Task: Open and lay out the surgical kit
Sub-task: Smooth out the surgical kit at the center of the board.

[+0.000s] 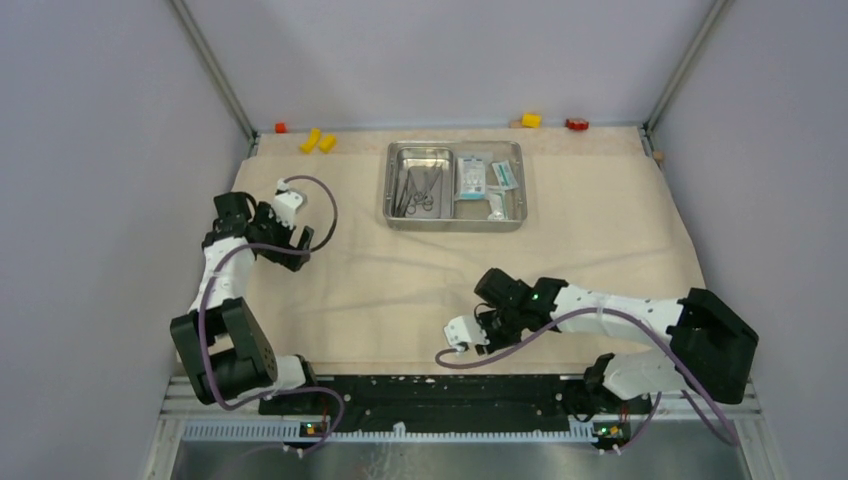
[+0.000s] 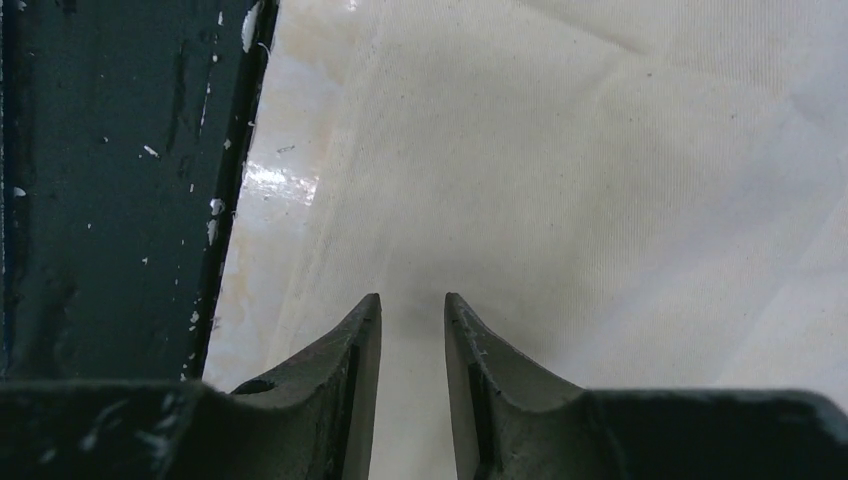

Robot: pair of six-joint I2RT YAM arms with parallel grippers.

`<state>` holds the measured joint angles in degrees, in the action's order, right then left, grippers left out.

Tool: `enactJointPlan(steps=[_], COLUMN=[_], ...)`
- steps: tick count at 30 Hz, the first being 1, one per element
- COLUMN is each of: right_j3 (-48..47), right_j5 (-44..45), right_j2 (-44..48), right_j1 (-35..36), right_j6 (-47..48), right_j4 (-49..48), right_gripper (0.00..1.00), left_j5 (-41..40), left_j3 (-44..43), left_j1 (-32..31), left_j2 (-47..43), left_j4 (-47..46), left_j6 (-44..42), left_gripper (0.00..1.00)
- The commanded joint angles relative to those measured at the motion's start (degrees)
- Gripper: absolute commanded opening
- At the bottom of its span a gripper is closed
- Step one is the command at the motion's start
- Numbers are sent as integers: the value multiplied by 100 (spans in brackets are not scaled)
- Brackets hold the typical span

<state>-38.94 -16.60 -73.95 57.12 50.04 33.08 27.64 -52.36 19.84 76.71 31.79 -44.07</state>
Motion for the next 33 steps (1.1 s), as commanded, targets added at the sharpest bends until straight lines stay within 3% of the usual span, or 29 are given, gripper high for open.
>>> enactJointPlan(steps=[1, 8, 17, 28, 33], right_j3=[67, 71, 51, 2, -111], right_j5=[35, -357, -693, -757, -453], right_j2=[-100, -757, -820, -387, 240], right_j1=[226, 277, 921, 1144, 1047], right_j6=[210, 554, 691, 783, 468], right_j4=[-307, 26, 785, 1419, 1462], right_gripper=[28, 21, 12, 10, 9], left_j5=[133, 57, -252, -750, -990], left_j3=[-263, -411, -442, -305, -140], left_j1=[2, 3, 1, 3, 3], left_j2=[166, 397, 668, 773, 532], left_j4=[-196, -224, -241, 566, 1003], left_j6=[339, 412, 118, -1107, -1661], left_gripper=[99, 99, 99, 99, 99])
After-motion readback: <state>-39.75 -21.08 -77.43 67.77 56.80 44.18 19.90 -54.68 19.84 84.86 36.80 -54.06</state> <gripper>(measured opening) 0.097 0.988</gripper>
